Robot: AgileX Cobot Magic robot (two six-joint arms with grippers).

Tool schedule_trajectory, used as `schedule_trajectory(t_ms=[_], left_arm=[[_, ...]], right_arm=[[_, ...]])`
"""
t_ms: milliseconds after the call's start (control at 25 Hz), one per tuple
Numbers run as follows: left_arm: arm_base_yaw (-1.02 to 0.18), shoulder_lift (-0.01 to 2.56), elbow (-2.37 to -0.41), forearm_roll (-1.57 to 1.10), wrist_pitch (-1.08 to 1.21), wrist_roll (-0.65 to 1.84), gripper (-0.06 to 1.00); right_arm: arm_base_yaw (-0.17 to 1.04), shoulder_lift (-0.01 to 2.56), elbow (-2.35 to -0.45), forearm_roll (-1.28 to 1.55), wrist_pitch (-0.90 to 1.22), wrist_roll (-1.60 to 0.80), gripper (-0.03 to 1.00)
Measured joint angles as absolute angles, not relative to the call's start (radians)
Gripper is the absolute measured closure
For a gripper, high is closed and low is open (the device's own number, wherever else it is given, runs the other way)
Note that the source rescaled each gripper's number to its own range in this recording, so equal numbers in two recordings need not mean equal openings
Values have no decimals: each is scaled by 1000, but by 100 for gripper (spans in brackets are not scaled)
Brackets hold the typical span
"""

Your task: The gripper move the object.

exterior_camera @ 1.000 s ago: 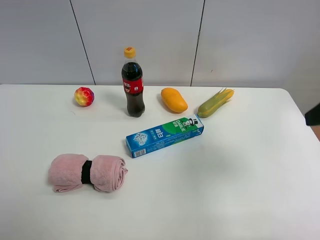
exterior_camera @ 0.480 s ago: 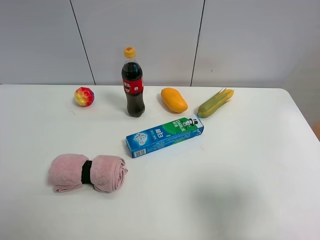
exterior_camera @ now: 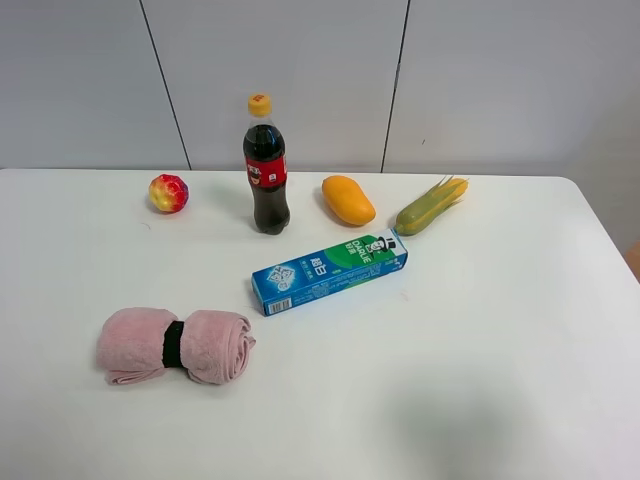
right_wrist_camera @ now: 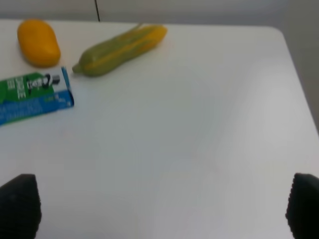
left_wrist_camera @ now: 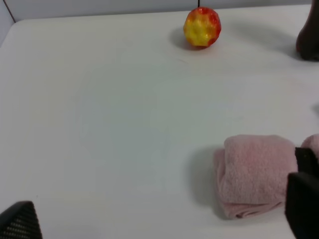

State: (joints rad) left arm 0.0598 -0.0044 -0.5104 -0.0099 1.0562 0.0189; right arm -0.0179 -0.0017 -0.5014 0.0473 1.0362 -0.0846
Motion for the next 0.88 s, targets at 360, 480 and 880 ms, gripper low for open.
schedule_trajectory(t_ms=[360, 480, 880], left_arm=[[60, -4, -510, -10, 1056, 19, -6], [60, -4, -510, -10, 1056, 19, -6], [60, -4, -510, -10, 1056, 19, -6]], right_arm=[[-18, -2, -485, -20, 1061, 15, -3], [-18, -2, -485, -37, 1061, 33, -3], [-18, -2, -485, -39, 1061, 43, -3]])
